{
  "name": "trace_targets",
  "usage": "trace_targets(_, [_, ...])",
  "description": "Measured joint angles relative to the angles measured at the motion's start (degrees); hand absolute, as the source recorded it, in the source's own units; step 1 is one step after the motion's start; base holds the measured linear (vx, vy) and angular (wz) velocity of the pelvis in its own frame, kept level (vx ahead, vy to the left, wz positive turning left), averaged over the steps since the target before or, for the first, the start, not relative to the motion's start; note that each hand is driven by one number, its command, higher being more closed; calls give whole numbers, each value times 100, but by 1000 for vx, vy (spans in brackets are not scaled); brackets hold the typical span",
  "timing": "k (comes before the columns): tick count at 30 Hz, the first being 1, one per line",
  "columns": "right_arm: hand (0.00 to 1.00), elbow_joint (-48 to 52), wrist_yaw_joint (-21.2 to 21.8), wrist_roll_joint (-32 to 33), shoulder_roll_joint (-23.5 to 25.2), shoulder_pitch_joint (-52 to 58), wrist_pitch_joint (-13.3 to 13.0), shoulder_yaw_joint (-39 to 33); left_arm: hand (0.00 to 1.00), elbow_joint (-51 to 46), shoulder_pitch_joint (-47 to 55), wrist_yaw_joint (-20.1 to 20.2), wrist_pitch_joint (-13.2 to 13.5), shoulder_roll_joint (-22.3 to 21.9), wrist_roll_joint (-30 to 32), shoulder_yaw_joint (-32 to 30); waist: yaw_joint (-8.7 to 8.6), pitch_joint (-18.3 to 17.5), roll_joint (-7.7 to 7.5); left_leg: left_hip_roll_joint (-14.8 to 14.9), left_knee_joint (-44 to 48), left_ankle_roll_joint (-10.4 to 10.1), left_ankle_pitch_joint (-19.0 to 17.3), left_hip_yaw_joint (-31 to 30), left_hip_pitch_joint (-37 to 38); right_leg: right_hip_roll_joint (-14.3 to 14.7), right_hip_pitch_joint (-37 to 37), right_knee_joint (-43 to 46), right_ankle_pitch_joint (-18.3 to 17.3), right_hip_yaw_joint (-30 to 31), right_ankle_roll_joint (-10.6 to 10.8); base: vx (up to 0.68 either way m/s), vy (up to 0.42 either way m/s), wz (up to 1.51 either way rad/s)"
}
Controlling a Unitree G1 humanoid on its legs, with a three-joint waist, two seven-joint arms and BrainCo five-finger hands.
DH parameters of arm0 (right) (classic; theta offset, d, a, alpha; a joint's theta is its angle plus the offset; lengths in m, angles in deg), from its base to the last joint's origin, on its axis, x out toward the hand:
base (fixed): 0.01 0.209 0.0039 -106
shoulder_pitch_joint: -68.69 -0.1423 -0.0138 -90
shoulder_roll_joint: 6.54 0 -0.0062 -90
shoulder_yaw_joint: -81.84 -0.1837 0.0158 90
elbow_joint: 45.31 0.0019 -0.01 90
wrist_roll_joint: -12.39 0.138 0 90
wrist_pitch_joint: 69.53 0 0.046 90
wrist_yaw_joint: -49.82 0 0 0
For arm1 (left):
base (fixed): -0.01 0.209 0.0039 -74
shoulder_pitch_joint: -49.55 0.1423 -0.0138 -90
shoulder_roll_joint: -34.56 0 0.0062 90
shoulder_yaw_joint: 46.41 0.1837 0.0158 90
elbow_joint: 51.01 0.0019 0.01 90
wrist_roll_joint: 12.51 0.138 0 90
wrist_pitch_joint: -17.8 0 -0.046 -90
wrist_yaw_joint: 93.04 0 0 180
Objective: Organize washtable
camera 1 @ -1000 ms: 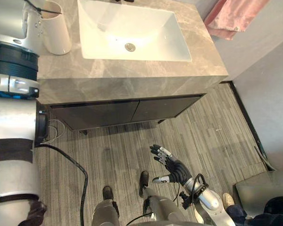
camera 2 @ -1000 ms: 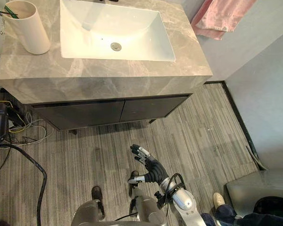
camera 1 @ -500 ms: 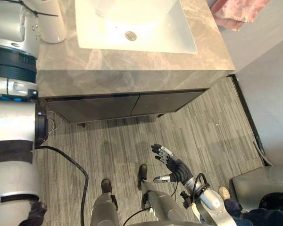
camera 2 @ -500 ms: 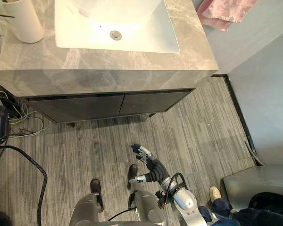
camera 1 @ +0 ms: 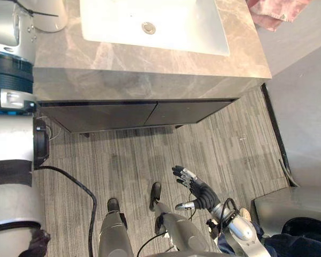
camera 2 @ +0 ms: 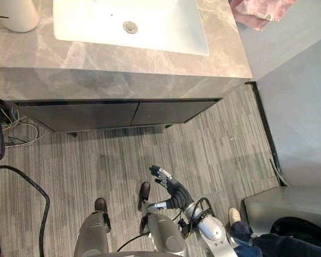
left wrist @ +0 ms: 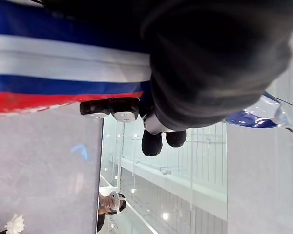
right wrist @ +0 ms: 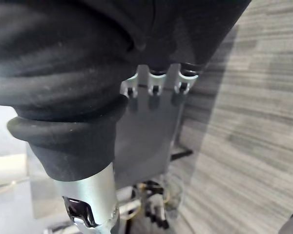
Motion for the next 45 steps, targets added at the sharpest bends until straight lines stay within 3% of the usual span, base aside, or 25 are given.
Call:
trace_targets(4, [0, -1, 2, 0, -5, 5, -3, 51, 100, 0, -1, -58, 1, 6, 0, -1, 25, 22, 29, -1, -209, 113, 113, -12, 84, 5, -7, -5, 267, 0, -52, 2, 108, 6])
trace_targets(10, [0, -3, 3, 3, -8, 45, -10, 213, 100, -1, -1, -94, 10, 78, -2, -1, 170, 28, 23, -14, -577, 82, 271, 8, 271, 25, -9, -4, 371, -2, -173, 54, 64, 0])
trace_targets(25, [0, 3, 14, 114, -125, 46, -14, 226, 100, -1, -1, -87, 28, 73, -5, 2, 146, 55, -1, -34, -1162, 80, 574, -46, 496, 70, -61, -8, 672, -3, -200, 66, 73, 1])
trace_targets(30, [0, 5, 13, 126, -126, 43, -16, 226, 100, -2, 0, -89, 95, 98, -4, 1, 180, 101, -56, -48, -1346, 61, 673, -49, 581, 67, -55, -9, 674, -1, -198, 49, 74, 2])
trace_targets(45, [0, 13, 13, 176, -229, 41, -20, 311, 100, -2, 99, -78, 96, 26, -2, 4, 149, 125, -30, -44, -1396, 47, 684, 8, 617, 80, -72, -9, 674, -6, -198, 50, 68, -2])
